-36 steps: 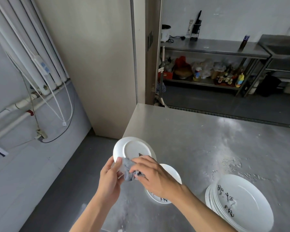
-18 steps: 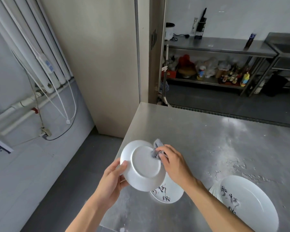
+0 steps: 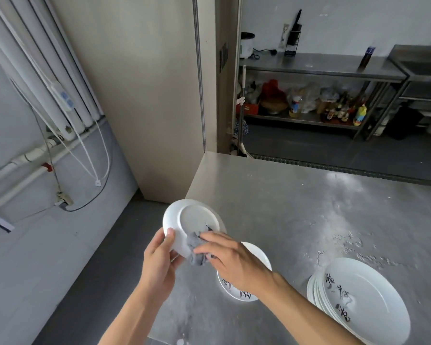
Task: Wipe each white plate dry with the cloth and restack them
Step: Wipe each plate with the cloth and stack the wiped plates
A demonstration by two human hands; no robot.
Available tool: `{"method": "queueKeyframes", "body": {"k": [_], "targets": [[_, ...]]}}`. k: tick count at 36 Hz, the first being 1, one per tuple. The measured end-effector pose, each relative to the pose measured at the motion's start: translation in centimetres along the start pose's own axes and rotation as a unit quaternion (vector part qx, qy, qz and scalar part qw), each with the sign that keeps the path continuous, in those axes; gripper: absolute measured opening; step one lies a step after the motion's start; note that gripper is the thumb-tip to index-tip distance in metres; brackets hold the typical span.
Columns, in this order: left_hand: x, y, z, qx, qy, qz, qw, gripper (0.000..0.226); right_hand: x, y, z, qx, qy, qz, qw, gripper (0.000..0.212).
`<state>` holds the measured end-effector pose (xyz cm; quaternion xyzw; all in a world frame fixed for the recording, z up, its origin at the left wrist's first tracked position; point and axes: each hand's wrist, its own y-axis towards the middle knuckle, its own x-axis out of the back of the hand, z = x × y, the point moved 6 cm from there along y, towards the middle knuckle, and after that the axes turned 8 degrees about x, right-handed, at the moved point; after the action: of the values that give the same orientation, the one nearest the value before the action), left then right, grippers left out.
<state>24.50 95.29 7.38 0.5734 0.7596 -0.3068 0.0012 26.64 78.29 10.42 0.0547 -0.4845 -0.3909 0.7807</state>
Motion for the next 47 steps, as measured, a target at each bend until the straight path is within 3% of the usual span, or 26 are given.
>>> {"method": "queueKeyframes", "body": {"k": [5, 10, 14, 17, 22, 25, 29, 32, 35, 40, 44, 47], "targets": [[1.3, 0.2, -0.5, 0.018, -0.03, -0.007, 0.999, 0.027, 0.7, -1.4, -1.5, -0.012, -0.05, -0.05, 0.997, 0.042], [2.3, 0.2, -0.2, 0.059, -0.033, -0.002, 0.998, 0.026, 1.9, -2.9, -4.8, -0.148, -0.056, -0.108, 0.982, 0.036], [2.2, -0.1, -0.1, 0.065, -0.026, 0.016, 0.997, 0.026, 3.2, -4.5, -8.0, -0.284, -0.016, -0.153, 0.946, 0.027], [1.5, -0.4, -0.2, 0.061, -0.034, 0.024, 0.997, 0.026, 3.6, -5.4, -8.5, -0.337, 0.0, -0.172, 0.926, 0.023], [0.4, 0.1, 0.1, 0.071, -0.064, 0.008, 0.995, 0.022, 3.2, -5.2, -5.4, -0.245, -0.053, -0.13, 0.959, 0.008], [-0.6, 0.2, 0.1, 0.086, -0.082, 0.006, 0.993, 0.014, 2.6, -4.6, -3.5, -0.173, -0.163, -0.072, 0.969, 0.038], [-2.1, 0.0, 0.6, 0.12, -0.088, 0.019, 0.989, 0.014, 3.0, -4.3, -2.3, -0.093, -0.239, -0.124, 0.958, 0.025], [-2.6, 0.0, 1.7, 0.183, -0.144, 0.011, 0.972, 0.016, 3.6, -4.2, -2.3, -0.085, -0.285, -0.147, 0.943, 0.017], [-2.9, 0.1, 2.8, 0.218, -0.188, -0.014, 0.958, 0.012, 4.1, -4.1, -2.9, -0.135, -0.269, -0.14, 0.943, 0.021], [-2.5, 1.2, 4.5, 0.19, -0.073, -0.027, 0.979, 0.026, 4.5, -6.1, -5.1, -0.293, -0.19, -0.124, 0.929, 0.023], [-2.3, 1.4, 4.9, 0.101, 0.137, -0.047, 0.984, 0.008, 4.9, -8.1, -6.9, -0.404, -0.105, -0.118, 0.901, 0.032], [-3.0, 1.2, 5.0, 0.061, 0.208, -0.008, 0.976, 0.033, 5.7, -9.5, -7.7, -0.436, -0.011, -0.147, 0.888, 0.038]]}}
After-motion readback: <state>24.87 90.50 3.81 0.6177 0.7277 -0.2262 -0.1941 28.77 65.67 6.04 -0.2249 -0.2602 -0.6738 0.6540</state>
